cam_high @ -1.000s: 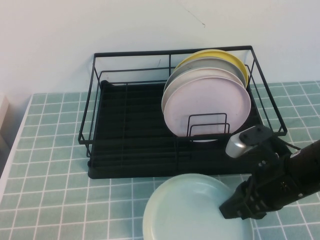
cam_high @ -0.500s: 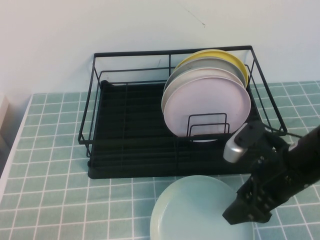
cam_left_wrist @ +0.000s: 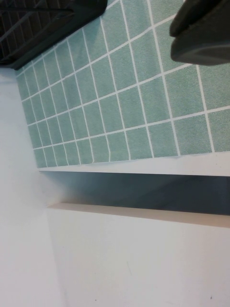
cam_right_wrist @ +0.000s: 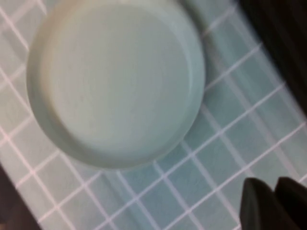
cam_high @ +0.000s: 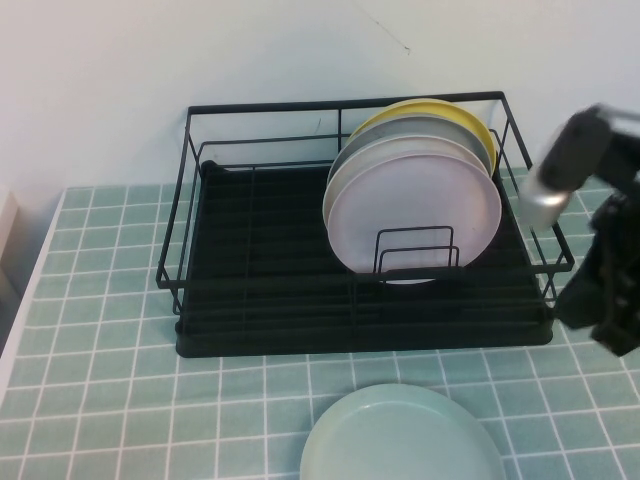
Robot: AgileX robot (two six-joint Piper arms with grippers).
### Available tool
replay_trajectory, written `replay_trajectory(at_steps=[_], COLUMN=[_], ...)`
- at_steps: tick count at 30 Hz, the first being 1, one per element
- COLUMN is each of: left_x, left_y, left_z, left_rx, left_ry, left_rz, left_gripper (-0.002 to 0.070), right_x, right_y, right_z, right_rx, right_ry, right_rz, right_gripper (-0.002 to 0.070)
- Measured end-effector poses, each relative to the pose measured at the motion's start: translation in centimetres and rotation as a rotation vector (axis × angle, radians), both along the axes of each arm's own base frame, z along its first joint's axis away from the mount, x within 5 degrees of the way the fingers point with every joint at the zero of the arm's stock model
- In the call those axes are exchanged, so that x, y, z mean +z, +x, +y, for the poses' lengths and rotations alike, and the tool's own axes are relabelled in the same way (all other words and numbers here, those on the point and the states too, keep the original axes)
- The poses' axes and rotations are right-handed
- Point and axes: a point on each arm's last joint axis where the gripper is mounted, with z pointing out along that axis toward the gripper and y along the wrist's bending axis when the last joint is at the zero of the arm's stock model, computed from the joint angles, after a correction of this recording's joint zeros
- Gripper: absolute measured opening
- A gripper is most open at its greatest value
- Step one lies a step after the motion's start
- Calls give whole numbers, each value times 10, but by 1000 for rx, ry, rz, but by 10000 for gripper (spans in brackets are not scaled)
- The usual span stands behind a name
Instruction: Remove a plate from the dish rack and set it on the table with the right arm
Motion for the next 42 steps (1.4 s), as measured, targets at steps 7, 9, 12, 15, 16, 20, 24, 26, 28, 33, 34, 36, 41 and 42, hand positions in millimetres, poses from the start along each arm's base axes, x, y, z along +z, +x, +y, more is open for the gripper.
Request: replay_trajectory(at_steps=[7,9,12,15,16,20,24,26,28,33,34,36,41,42], left_x=[0,0,0,0,0,0,0,0,0,0,0,0,0,0], left_y=[0,0,0,0,0,0,0,0,0,0,0,0,0,0], left_z=[0,0,0,0,0,0,0,0,0,0,0,0,0,0], left_rx=[0,0,0,0,0,0,0,0,0,0,0,0,0,0], left_ry=[0,0,0,0,0,0,0,0,0,0,0,0,0,0], left_rz=[0,0,0,0,0,0,0,0,0,0,0,0,0,0], left_gripper=[-3,-3,-3,-3,-3,-3,-3,-3,-3,-3,-3,-3,-3,-3], right_x=[46,48,49,44,42,31,15,9,-1,-24,-26,-30,-53,-60], right_y=[-66,-87,-122,-157,-168,-194,-209,-214,-216,-210,-210,-209,-203,-202], right_z=[-26,-34,-47,-62,-67,-80,-86,-87,-88,-93,-95,-100,-104,-104], right_rx=[-11,-4,4,-7,-15,-44,-45,-38,-35,-164,-194,-240,-338,-365], right_ry=[180,225,298,360,384,457,478,478,453,395,390,377,419,431], right_rz=[-303,-370,-473,-586,-628,-734,-752,-740,-701,-596,-594,-622,-703,-706], right_gripper=[5,1,-1,-1,-1,-1,-1,-1,-1,-1,-1,-1,-1,-1])
